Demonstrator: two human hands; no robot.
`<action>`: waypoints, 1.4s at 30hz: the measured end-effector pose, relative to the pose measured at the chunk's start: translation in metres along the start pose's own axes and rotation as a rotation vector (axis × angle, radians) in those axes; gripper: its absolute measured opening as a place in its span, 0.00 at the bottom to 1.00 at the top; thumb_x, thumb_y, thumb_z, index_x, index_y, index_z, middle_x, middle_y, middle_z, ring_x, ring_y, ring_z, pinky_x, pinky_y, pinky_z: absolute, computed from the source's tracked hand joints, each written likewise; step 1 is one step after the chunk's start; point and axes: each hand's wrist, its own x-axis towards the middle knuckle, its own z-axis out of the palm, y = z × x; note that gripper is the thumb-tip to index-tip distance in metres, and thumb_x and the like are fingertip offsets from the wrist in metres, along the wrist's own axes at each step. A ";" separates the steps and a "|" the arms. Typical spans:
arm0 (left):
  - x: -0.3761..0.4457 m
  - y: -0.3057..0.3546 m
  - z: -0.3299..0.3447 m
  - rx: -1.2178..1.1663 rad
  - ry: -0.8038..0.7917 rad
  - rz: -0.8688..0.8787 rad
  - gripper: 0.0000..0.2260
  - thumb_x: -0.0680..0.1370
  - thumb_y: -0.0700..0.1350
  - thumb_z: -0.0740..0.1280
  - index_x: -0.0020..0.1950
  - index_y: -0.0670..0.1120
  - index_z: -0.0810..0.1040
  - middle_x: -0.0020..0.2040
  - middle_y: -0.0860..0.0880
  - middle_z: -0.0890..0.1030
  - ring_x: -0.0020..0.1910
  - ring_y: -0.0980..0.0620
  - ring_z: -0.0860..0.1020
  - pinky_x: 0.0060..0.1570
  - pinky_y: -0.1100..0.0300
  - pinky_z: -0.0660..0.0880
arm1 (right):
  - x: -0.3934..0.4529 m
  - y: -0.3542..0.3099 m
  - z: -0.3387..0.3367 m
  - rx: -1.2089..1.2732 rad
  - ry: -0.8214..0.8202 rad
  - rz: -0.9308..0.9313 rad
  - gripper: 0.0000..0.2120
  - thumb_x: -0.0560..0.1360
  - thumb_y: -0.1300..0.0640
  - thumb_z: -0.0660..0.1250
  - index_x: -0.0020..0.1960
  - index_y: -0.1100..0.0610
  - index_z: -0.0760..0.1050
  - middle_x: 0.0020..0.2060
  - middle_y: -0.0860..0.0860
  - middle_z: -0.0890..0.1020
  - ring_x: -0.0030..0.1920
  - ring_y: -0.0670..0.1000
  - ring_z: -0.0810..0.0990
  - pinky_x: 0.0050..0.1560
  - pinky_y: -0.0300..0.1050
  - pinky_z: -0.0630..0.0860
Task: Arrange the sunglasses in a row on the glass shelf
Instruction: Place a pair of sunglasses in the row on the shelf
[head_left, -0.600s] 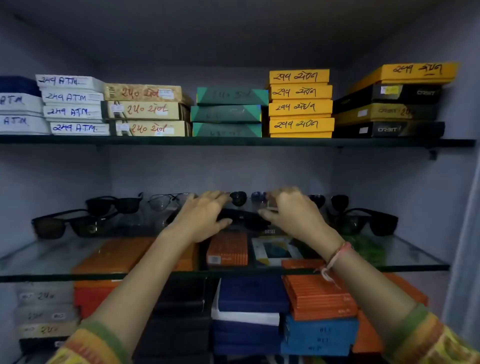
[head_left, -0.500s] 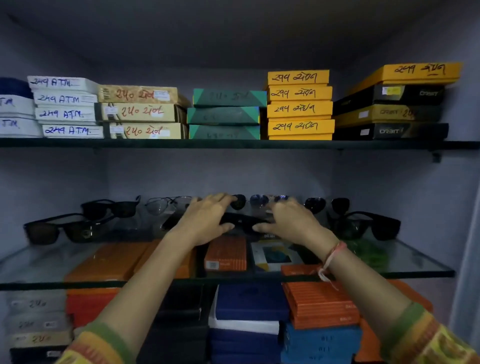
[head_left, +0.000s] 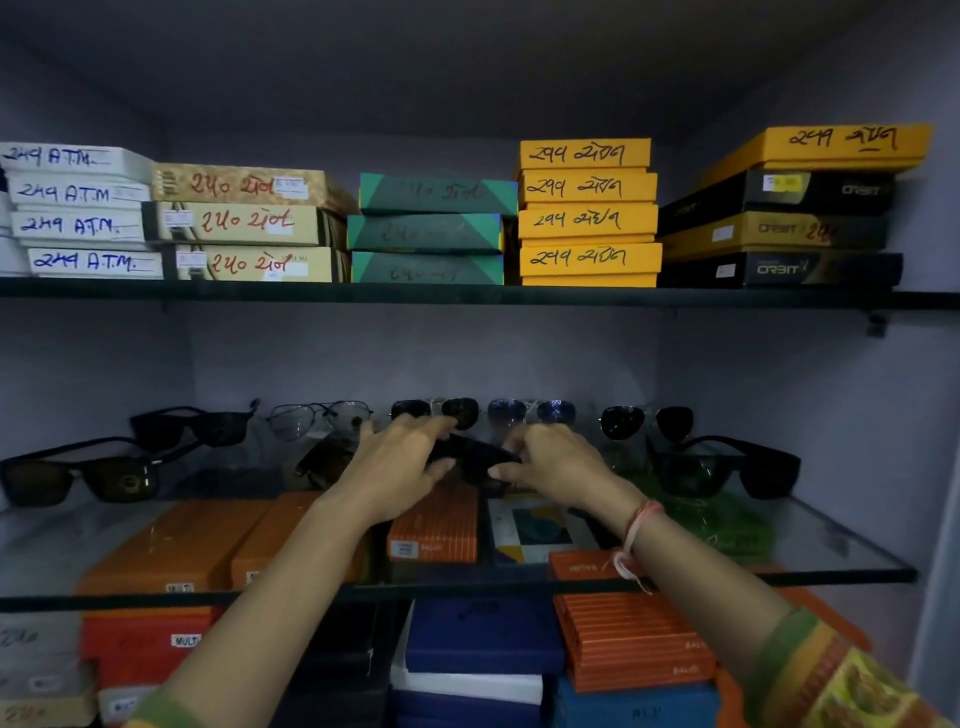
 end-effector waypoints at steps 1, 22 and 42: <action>0.000 -0.001 -0.002 0.000 0.072 -0.020 0.22 0.81 0.52 0.61 0.74 0.52 0.65 0.71 0.52 0.73 0.72 0.50 0.67 0.70 0.41 0.60 | 0.000 0.001 -0.001 0.061 0.036 -0.004 0.13 0.74 0.47 0.70 0.55 0.53 0.78 0.47 0.51 0.82 0.48 0.53 0.83 0.49 0.50 0.80; 0.017 0.028 -0.030 -0.322 0.231 -0.106 0.12 0.73 0.50 0.73 0.49 0.43 0.87 0.42 0.45 0.87 0.36 0.50 0.82 0.44 0.53 0.83 | -0.023 0.045 -0.058 0.508 0.318 -0.001 0.11 0.71 0.52 0.75 0.51 0.54 0.79 0.37 0.56 0.88 0.34 0.50 0.88 0.41 0.48 0.86; 0.050 0.061 -0.018 -0.487 -0.057 -0.429 0.08 0.72 0.43 0.73 0.39 0.37 0.85 0.28 0.46 0.84 0.24 0.53 0.80 0.35 0.61 0.81 | -0.016 0.077 -0.073 0.056 0.195 0.296 0.21 0.67 0.54 0.77 0.25 0.56 0.68 0.22 0.49 0.70 0.26 0.51 0.70 0.31 0.43 0.70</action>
